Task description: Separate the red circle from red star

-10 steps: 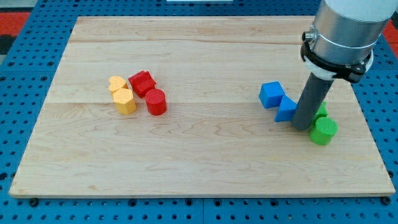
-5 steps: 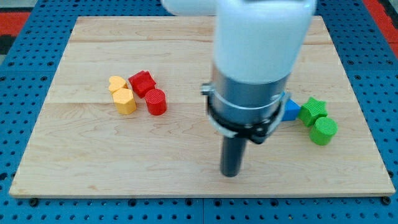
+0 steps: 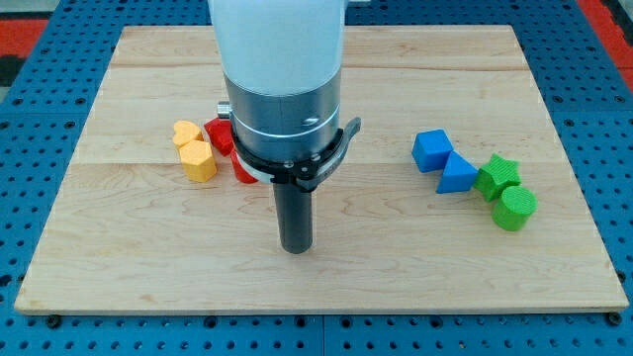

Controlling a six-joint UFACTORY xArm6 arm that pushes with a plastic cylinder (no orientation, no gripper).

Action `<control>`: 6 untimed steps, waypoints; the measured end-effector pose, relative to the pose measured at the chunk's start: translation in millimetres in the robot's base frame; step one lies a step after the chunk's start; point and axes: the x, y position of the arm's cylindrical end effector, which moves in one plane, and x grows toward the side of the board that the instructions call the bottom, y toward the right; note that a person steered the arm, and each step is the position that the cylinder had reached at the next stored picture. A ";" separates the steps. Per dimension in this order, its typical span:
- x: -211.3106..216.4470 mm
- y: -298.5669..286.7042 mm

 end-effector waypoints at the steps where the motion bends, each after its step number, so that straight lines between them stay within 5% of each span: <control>1: 0.0 -8.9; 4: -24.0 -50.5; 6: -85.3 -60.9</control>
